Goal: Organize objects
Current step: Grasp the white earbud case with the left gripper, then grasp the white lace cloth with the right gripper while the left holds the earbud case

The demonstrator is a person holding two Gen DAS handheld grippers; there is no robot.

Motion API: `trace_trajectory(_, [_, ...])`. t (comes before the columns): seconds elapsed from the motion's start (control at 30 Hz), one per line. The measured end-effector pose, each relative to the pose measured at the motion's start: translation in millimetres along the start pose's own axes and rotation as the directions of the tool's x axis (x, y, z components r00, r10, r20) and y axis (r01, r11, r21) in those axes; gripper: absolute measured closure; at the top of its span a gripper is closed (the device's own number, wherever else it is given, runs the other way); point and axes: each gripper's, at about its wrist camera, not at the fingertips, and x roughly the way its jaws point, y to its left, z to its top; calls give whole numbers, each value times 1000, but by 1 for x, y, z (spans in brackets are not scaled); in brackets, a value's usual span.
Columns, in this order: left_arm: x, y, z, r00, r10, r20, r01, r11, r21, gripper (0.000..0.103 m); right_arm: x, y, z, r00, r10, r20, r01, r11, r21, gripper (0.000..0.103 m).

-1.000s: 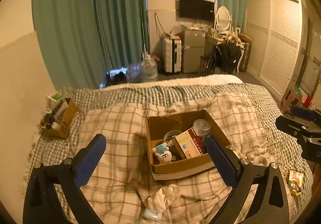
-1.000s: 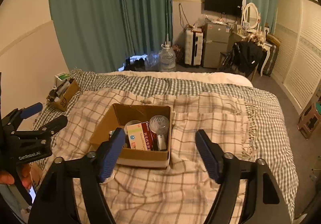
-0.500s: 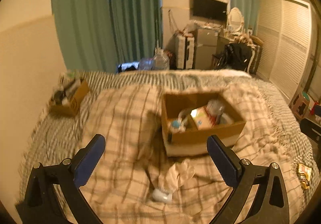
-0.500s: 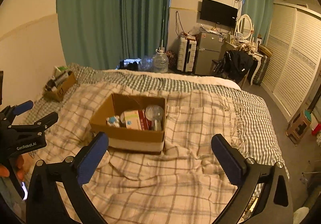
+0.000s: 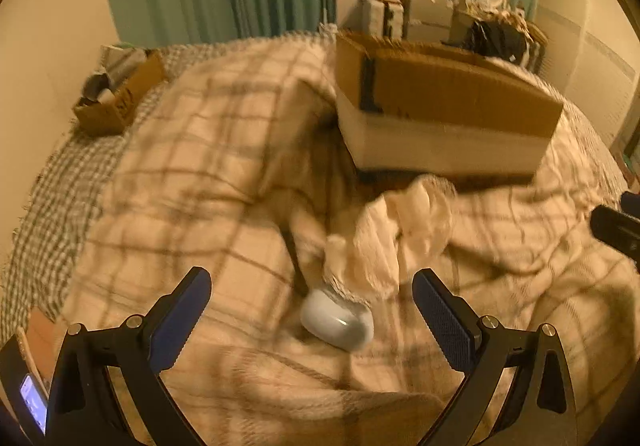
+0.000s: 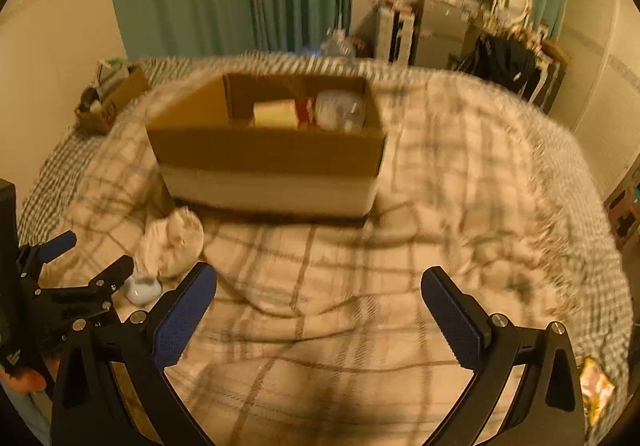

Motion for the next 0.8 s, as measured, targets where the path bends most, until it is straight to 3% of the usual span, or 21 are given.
trace_trajectory(0.07, [13, -1, -3, 998, -34, -61, 34, 999, 2, 3, 11, 0, -3, 999, 4, -33, -4, 1000, 5, 0])
trace_trajectory(0.17, [31, -3, -8, 987, -50, -153, 52, 999, 8, 23, 16, -2, -4, 999, 10, -48, -9, 1000, 15, 0])
trace_trajectory(0.23, [37, -7, -10, 981, -57, -187, 62, 998, 20, 53, 17, -4, -4, 999, 7, -52, -6, 1000, 24, 0])
trace_trajectory(0.27, [41, -9, -11, 975, -67, -211, 75, 997, 31, 56, 17, -4, -4, 998, 5, -55, -3, 1000, 28, 0])
trace_trajectory(0.57, [10, -8, -15, 983, -84, -162, 88, 996, 20, 56, 4, 0, -3, 1000, -14, -27, 15, 1000, 22, 0])
trace_trajectory(0.8, [-23, 32, -5, 988, -106, -108, 95, 991, -99, 56, -9, 30, 4, 998, 57, -12, -58, 998, -27, 0])
